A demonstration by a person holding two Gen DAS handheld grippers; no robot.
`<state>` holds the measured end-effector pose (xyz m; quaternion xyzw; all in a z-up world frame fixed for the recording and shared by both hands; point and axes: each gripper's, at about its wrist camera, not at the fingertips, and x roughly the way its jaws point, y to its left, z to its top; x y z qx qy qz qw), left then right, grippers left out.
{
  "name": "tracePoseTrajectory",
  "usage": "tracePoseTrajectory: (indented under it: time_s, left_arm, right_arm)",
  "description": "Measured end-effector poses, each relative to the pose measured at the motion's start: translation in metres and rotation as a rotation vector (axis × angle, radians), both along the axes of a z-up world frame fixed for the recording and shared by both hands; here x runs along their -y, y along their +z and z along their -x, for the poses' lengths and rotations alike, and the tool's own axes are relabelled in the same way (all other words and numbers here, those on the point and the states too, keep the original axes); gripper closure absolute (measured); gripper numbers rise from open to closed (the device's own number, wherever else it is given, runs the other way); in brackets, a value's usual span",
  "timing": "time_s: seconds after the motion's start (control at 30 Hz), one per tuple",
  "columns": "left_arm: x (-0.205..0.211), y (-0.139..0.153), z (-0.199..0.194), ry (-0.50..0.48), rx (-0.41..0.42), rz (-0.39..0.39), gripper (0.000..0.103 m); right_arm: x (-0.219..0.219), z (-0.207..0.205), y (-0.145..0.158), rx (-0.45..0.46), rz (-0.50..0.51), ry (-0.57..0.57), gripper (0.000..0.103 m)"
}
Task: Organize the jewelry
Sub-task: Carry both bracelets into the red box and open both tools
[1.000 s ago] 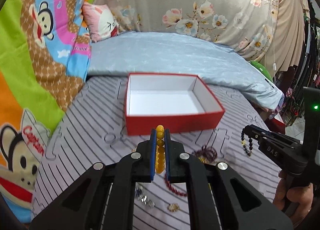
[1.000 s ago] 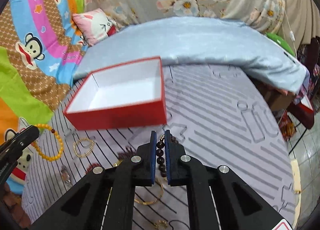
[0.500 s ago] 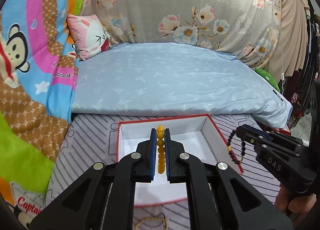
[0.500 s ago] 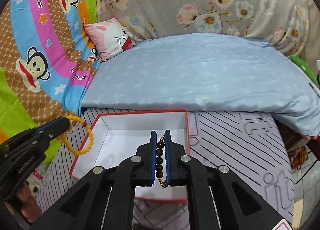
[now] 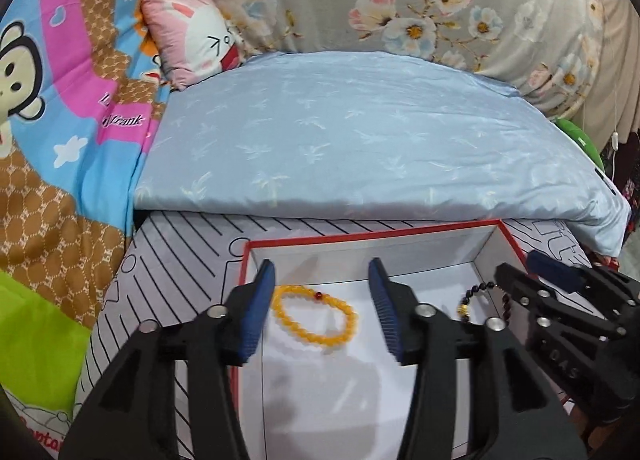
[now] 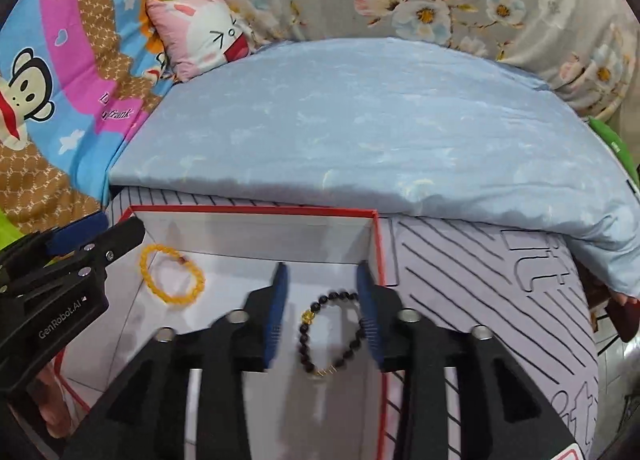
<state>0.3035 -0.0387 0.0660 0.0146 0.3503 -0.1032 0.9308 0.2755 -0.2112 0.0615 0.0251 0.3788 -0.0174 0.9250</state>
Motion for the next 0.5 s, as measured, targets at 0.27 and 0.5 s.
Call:
tracePoseTrajectory:
  time_s: [0.27, 0.5]
  left_arm:
    - [-0.019, 0.006, 0.049, 0.022, 0.039, -0.01, 0.045]
    - [-0.038, 0.007, 0.107, 0.035, 0.024, 0.013, 0.044]
  right_arm:
    - [0.009, 0.055, 0.021, 0.046, -0.021, 0.001, 0.055]
    - [0.001, 0.116, 0.023, 0.052, -0.009, -0.009, 0.055]
